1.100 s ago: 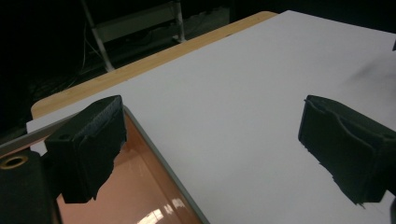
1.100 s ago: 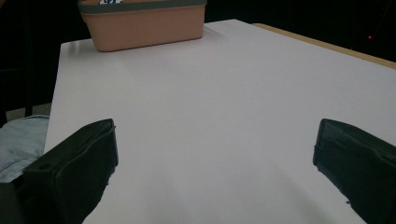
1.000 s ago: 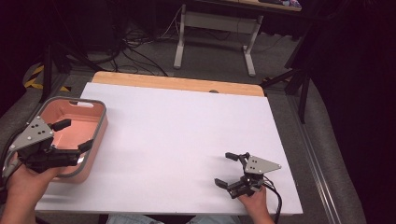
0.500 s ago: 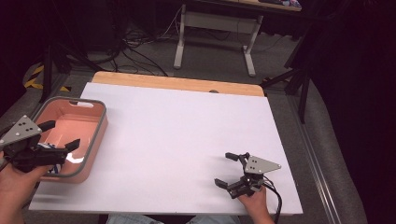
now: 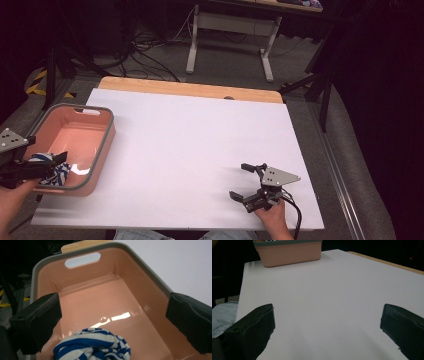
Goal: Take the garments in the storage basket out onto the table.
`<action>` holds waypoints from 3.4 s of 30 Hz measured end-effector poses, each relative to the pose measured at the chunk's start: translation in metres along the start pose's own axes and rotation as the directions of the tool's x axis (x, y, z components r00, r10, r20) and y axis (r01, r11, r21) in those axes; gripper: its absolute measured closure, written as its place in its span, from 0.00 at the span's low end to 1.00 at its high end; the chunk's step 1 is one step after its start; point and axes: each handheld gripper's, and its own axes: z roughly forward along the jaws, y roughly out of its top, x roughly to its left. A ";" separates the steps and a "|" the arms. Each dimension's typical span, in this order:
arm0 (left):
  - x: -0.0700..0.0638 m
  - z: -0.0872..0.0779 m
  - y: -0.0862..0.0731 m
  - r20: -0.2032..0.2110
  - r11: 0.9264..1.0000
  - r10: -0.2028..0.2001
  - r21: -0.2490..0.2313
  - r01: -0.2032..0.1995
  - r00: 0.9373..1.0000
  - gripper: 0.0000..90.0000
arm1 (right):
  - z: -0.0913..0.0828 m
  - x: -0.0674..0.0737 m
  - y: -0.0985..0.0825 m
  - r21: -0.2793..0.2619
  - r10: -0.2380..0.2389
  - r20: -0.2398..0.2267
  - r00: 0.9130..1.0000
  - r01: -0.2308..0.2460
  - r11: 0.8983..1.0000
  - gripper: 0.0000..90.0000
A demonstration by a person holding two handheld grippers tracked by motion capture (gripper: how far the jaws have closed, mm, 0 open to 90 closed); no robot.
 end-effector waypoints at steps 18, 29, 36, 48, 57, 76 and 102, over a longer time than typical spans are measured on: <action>0.015 0.014 -0.014 -0.032 0.978 -0.059 0.198 0.064 0.998 0.05 | 0.000 -0.001 0.000 0.001 0.007 -0.005 1.000 -0.007 1.000 0.00; 0.016 0.023 -0.019 -0.052 0.949 -0.034 0.312 0.049 0.998 0.09 | 0.000 -0.001 0.000 0.003 0.009 -0.005 1.000 -0.009 1.000 0.00; 0.017 0.024 -0.019 -0.032 0.934 -0.065 0.351 0.072 0.997 0.17 | 0.002 0.000 0.000 0.015 0.001 -0.006 1.000 -0.001 1.000 0.00; 0.020 0.027 -0.013 -0.043 0.895 -0.111 0.430 0.119 0.993 0.27 | 0.002 0.000 0.000 0.020 0.000 0.001 1.000 0.000 1.000 0.00; 0.021 0.034 -0.006 -0.059 0.873 -0.116 0.470 0.130 0.991 0.29 | 0.002 0.000 0.000 0.023 -0.001 0.003 1.000 0.001 1.000 0.00; 0.018 0.038 -0.005 -0.047 0.876 -0.068 0.476 0.082 0.997 0.62 | 0.001 0.000 0.000 0.018 0.005 -0.002 1.000 -0.005 1.000 0.00; 0.018 0.013 0.003 -0.074 0.962 -0.092 0.252 0.108 0.993 0.66 | 0.001 -0.001 0.000 0.018 0.006 -0.001 1.000 -0.006 1.000 0.00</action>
